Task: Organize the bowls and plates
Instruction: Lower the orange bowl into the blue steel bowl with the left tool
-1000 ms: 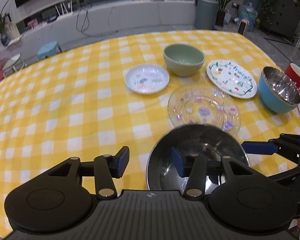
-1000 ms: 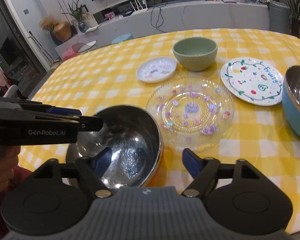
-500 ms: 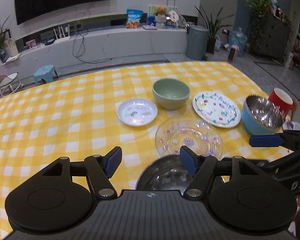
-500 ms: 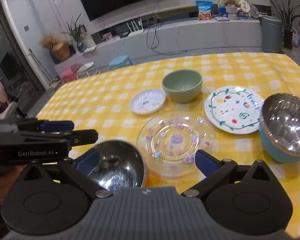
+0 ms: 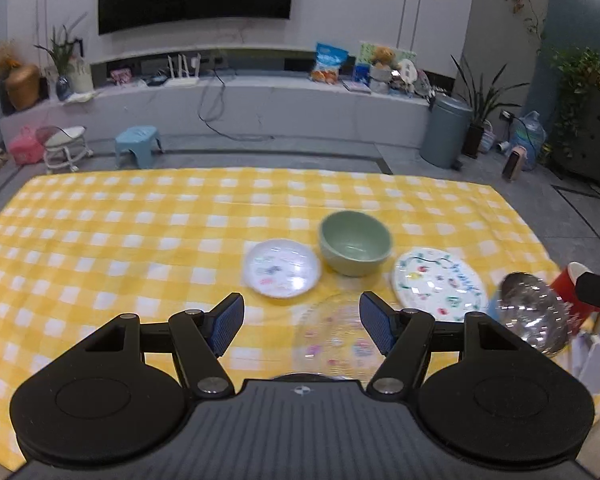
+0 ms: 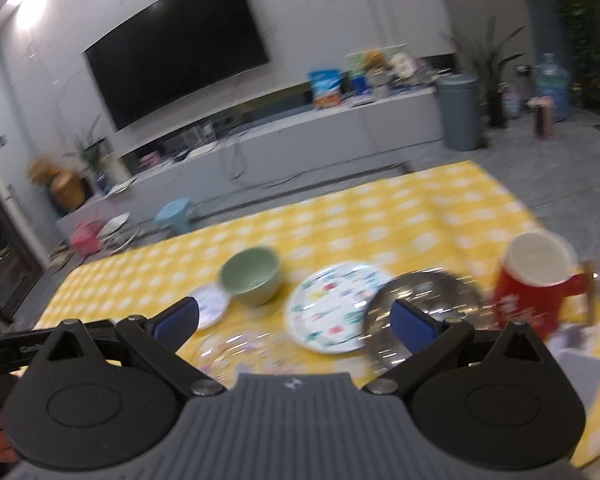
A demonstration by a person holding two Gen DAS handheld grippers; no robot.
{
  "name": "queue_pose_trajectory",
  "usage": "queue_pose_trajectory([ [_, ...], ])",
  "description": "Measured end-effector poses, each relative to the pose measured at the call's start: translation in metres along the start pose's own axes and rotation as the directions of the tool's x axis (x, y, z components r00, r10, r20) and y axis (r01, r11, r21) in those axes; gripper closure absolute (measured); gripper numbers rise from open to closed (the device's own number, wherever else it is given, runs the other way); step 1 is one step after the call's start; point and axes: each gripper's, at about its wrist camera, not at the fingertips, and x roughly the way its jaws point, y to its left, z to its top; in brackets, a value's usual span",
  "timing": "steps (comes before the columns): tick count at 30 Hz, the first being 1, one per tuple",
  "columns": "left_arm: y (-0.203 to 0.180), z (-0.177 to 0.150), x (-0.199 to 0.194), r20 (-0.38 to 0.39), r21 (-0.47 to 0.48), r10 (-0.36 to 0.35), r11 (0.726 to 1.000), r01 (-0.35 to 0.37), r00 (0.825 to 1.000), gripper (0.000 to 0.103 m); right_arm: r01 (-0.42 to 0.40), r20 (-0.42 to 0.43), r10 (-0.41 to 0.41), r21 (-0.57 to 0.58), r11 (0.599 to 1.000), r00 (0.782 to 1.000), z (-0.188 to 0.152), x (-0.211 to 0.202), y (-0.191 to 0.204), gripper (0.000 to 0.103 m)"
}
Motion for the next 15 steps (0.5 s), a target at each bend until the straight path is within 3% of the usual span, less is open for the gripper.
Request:
queue_pose_trajectory([
  [7,-0.047,0.005,0.015,-0.055,-0.010,-0.082,0.997,0.082,0.995,0.025,0.112,-0.032,-0.111,0.027,0.993,0.993,0.005,-0.001,-0.043,0.006],
  [10,-0.078,0.006,0.023,-0.081,0.043,-0.174,0.983,0.178,0.981,0.025,0.143,-0.042,-0.142,0.031,0.989,0.989,0.001,0.006,-0.052,0.014],
  [15,-0.127,0.006,0.045,-0.143,0.091,-0.238,0.963,0.252,0.961,0.025,0.175,-0.088,-0.172,0.027,0.984,0.981,-0.005,0.021,-0.060,0.021],
])
